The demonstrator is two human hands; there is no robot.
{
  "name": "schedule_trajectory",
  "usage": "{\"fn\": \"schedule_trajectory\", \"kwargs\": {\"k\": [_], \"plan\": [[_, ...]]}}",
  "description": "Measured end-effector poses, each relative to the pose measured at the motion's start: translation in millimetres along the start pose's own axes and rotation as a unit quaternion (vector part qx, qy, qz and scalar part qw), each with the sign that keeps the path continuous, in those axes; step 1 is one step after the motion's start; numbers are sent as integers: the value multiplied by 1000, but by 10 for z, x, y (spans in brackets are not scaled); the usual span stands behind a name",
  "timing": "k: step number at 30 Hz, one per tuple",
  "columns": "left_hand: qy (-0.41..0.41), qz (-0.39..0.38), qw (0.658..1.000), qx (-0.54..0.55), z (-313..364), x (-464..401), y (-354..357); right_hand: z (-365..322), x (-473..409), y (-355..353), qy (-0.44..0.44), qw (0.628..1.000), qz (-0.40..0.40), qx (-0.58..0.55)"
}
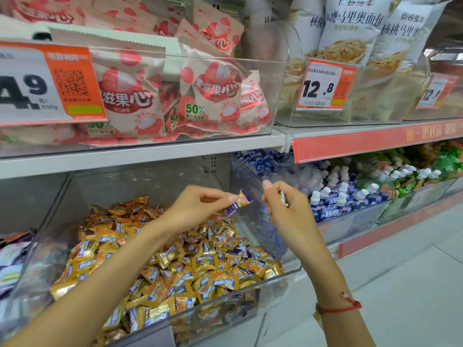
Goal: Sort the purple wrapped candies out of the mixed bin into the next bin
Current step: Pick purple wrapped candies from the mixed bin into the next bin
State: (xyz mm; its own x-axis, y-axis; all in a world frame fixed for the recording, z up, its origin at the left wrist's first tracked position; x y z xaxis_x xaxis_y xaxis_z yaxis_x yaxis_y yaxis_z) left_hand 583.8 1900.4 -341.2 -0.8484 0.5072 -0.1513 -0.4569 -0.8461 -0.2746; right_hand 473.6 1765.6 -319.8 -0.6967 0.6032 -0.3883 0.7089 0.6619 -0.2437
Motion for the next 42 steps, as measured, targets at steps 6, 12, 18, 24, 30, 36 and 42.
{"fn": "schedule_trajectory", "kwargs": {"k": [6, 12, 18, 24, 30, 36, 42], "plan": [[-89, -64, 988, 106, 166, 190, 164, -11, 6, 124, 0, 1000, 12, -26], [-24, -42, 999, -19, 35, 90, 151, -15, -20, 39, 3, 997, 65, -47], [60, -189, 907, -372, -480, -102, 606, -41, 27, 18, 44, 993, -15, -107], [92, -138, 862, -479, -513, -192, 649, -57, 37, 71, 10, 993, -61, -97], [26, -8, 971, -238, -291, 51, 10, -95, 41, 117, -54, 997, -49, 31], [-55, 64, 995, 51, -15, 427, -208, -1, 110, 240, -60, 991, -76, 94], [-36, 114, 993, 12, 182, 699, -371, -191, 202, 400, -91, 989, -115, 31]]}}
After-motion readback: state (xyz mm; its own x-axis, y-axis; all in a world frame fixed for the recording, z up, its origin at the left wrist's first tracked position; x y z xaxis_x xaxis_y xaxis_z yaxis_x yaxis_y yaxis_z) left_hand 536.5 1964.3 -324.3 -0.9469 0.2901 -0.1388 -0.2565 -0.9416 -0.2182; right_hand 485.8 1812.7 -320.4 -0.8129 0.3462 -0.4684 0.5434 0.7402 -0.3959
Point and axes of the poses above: each hand's wrist, its own x-axis away from the middle knuckle, its own y-axis out of the palm, z = x × y, the point moved 6 cm from there along -x, towards the middle knuckle, and after that the axes turned 11 degrees about z, right-handed, at the moved point
